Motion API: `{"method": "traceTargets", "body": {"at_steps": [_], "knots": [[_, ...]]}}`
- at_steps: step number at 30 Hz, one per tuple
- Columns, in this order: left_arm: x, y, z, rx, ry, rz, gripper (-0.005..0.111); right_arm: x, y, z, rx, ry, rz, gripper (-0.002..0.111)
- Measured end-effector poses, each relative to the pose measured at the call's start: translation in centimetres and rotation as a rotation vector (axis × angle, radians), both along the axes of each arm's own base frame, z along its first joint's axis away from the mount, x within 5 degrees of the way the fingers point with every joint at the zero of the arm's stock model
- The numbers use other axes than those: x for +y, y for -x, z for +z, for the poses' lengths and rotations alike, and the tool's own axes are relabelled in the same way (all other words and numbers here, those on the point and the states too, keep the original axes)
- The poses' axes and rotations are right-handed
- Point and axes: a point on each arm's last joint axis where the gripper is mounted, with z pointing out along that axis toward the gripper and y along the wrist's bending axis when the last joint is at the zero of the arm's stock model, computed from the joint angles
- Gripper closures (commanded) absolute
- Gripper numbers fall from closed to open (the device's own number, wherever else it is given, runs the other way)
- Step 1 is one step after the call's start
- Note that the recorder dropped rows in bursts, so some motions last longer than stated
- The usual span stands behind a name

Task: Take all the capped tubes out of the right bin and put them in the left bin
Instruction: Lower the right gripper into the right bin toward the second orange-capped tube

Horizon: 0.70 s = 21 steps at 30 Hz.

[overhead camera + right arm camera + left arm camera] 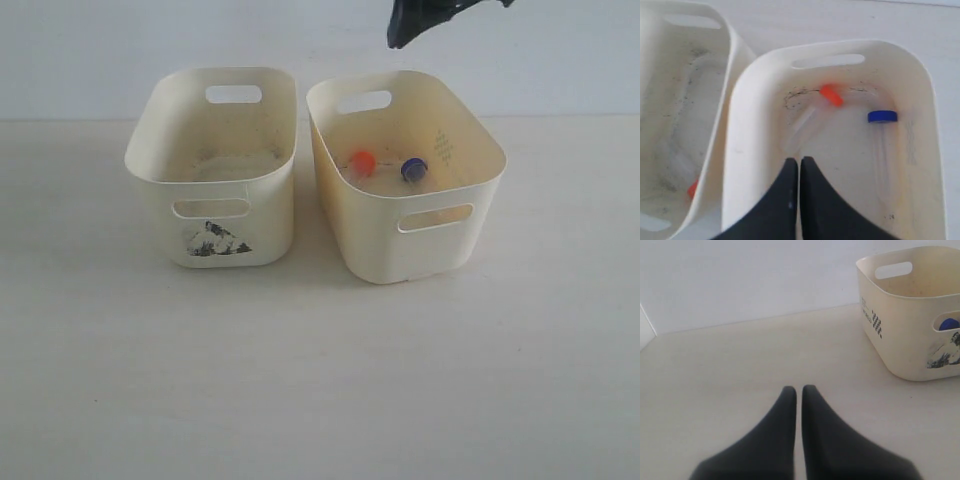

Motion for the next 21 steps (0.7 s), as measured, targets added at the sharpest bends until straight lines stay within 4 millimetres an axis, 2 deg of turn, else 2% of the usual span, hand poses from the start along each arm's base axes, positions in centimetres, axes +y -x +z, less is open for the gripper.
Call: {"method": "traceTargets", "body": {"at_steps": [3, 8, 12, 16, 21], "knots": [[0.0, 0.0, 0.0, 0.000, 0.000, 0.000, 0.102, -0.6, -0.9, -1.8, 0.048, 0.001, -0.043, 0.107], [0.0, 0.0, 0.0, 0.000, 0.000, 0.000, 0.102, 0.1, -2.4, -6.6, 0.177, -0.046, -0.092, 0.107], [0.0, 0.0, 0.0, 0.000, 0.000, 0.000, 0.102, 0.6, -3.2, -9.6, 0.261, -0.083, -0.133, 0.107], [0.0, 0.0, 0.0, 0.000, 0.000, 0.000, 0.102, 0.9, -3.4, -11.2, 0.319, -0.127, -0.169, 0.107], [0.0, 0.0, 0.0, 0.000, 0.000, 0.000, 0.102, 1.3, -3.6, -12.3, 0.360, -0.166, -0.193, 0.107]]}}
